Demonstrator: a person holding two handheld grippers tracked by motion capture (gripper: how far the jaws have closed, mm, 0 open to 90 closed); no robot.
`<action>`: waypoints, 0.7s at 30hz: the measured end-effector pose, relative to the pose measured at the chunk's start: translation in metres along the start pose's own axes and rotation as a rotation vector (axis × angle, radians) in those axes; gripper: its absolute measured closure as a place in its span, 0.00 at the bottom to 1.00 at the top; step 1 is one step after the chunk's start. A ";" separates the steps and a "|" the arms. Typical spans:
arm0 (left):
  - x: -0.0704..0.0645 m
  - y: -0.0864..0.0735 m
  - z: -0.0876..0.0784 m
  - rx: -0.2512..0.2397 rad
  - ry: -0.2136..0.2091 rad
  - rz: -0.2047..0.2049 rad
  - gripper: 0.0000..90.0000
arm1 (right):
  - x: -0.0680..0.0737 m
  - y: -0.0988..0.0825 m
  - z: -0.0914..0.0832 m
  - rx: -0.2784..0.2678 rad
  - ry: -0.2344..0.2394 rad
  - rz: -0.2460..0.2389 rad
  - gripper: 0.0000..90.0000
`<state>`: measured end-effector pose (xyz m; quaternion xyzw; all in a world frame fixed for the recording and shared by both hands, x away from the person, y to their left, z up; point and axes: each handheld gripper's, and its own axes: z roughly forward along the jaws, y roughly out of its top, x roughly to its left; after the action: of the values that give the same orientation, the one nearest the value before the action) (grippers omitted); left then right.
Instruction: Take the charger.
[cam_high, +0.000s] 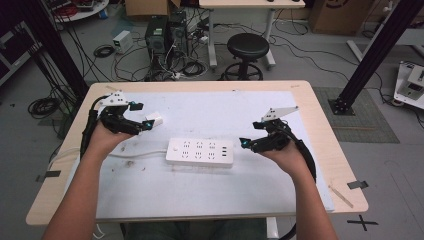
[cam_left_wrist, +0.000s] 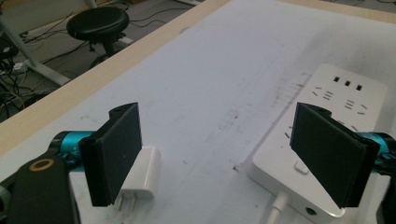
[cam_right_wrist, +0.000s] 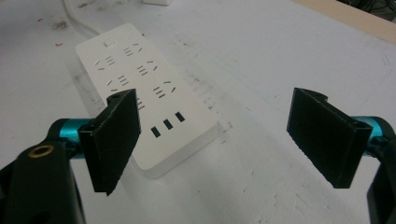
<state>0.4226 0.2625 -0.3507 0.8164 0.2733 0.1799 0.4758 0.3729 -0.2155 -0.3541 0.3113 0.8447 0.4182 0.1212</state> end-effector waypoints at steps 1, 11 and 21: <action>0.000 0.000 0.000 0.000 0.000 0.000 0.19 | 0.000 0.000 0.000 0.000 0.000 0.000 0.20; 0.033 -0.003 0.030 0.096 0.023 -0.039 0.19 | 0.000 -0.001 -0.001 0.003 0.001 0.004 0.20; 0.060 -0.029 0.065 0.172 0.025 -0.092 0.19 | 0.002 -0.002 0.001 0.020 0.002 0.008 0.20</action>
<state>0.4983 0.2671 -0.4058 0.8386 0.3306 0.1440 0.4083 0.3706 -0.2146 -0.3565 0.3157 0.8477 0.4104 0.1155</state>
